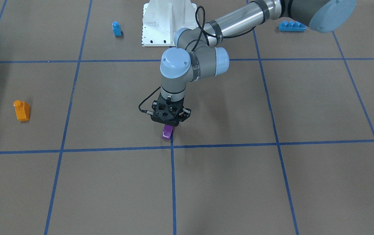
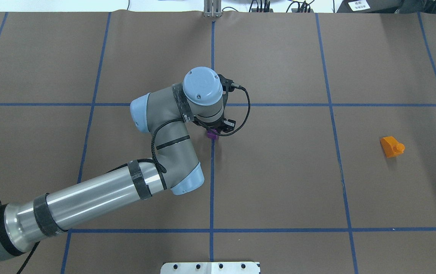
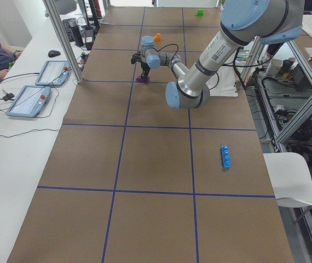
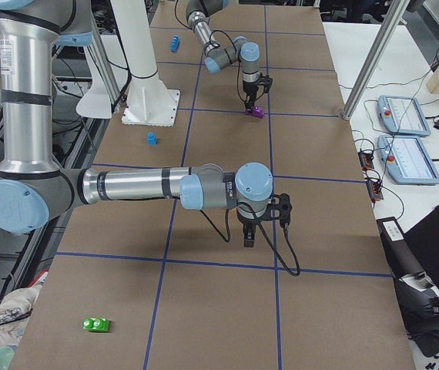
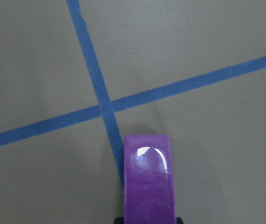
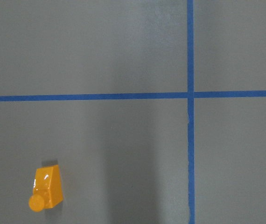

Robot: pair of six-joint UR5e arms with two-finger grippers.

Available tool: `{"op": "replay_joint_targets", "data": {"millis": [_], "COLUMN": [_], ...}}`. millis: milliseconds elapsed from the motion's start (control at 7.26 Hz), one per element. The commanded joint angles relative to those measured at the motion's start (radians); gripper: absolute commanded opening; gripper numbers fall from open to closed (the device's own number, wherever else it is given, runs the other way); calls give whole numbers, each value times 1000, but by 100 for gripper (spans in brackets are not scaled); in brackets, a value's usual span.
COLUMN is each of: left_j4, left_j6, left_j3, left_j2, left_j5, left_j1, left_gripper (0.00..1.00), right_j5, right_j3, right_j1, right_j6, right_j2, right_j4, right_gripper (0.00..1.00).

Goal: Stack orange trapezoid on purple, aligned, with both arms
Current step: 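Carry the purple trapezoid with the left gripper to the table center, then open the left gripper to release the purple block and lift away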

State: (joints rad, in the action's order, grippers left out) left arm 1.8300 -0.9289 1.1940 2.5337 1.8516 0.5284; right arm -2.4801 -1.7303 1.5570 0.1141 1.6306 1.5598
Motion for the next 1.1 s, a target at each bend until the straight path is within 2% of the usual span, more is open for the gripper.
{"op": "replay_joint_targets", "data": {"millis": [0, 275, 413, 551, 826, 964], "left_j4": [20, 12, -27, -137, -321, -383], "left_j6": [-1, -4, -2, 1, 12, 27], "left_j3": [4, 45, 103, 166, 339, 398], "left_j2": [0, 2, 0, 2, -19, -30], "left_j5": [0, 9, 9, 21, 43, 44], "left_j1": [2, 36, 54, 76, 111, 125], "left_gripper": [100, 100, 100, 100, 100, 100], "right_j5": [3, 21, 73, 105, 163, 182], "right_j3": [-2, -17, -43, -73, -91, -94], "right_j1": [0, -9, -32, -81, -237, -311], "right_j6": [-2, 9, 34, 181, 428, 537], "right_j2": [0, 0, 11, 26, 107, 110], "right_j4": [-3, -4, -47, -149, -425, -502], "right_gripper": [100, 100, 100, 100, 100, 100]}}
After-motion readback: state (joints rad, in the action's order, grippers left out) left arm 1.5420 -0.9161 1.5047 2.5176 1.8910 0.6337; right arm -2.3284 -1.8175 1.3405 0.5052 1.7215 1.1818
